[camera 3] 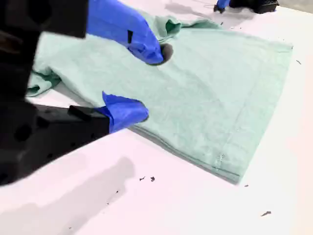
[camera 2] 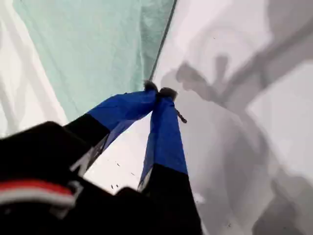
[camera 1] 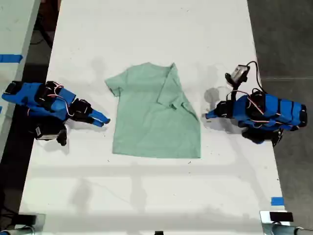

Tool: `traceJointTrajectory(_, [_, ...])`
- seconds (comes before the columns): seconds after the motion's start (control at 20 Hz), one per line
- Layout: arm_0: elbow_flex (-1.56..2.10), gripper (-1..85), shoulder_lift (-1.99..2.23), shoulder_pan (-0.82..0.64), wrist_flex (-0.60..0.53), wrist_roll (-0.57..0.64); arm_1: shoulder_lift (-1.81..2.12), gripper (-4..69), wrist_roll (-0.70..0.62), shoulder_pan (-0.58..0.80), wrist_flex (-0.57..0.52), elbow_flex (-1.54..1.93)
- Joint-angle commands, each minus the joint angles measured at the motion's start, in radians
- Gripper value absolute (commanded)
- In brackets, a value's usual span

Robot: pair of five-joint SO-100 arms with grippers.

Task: Fold t shirt

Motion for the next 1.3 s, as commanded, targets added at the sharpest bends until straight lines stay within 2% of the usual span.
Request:
traceJointTrajectory(0.0, [0.043, -0.2, 0.008, -0.314, -0.02, 0.178, 0.009, -0.1, 0.028, -0.034, 0.005, 0.054])
traceJointTrajectory(0.15, [0.043, -0.3, 0.005, -0.328, -0.04, 0.104, 0.009, -0.1, 0.028, -0.034, 0.005, 0.054])
traceJointTrajectory(0.25, [0.031, -0.3, -0.014, -0.367, 0.008, 0.094, 0.009, -0.1, 0.026, -0.031, 0.005, 0.054])
traceJointTrajectory(0.5, [-0.021, -0.4, -0.06, -0.394, 0.034, 0.058, 0.009, -0.1, 0.025, -0.026, 0.005, 0.054])
traceJointTrajectory(0.6, [-0.152, -0.4, -0.301, -0.407, 0.015, 0.049, 0.009, -0.1, 0.025, -0.026, 0.005, 0.054])
traceJointTrajectory(0.7, [-0.419, -0.4, -0.684, -0.425, 0.044, 0.067, 0.009, -0.1, 0.026, -0.025, 0.005, 0.054])
traceJointTrajectory(0.8, [-0.721, -0.3, -1.034, -0.534, 0.158, 0.195, 0.009, -0.2, 0.028, -0.029, 0.005, 0.054])
traceJointTrajectory(0.95, [-0.979, 0.2, -1.313, -0.762, 0.216, 0.466, 0.009, -0.2, 0.026, -0.035, 0.005, 0.054])
traceJointTrajectory(1.15, [-1.071, 14.9, -1.431, -0.963, 0.172, 0.701, 0.009, -0.2, 0.023, -0.037, 0.005, 0.054])
traceJointTrajectory(1.25, [-1.091, 16.4, -1.5, -1.031, 0.133, 0.778, 0.009, -0.2, 0.023, -0.035, 0.005, 0.054])
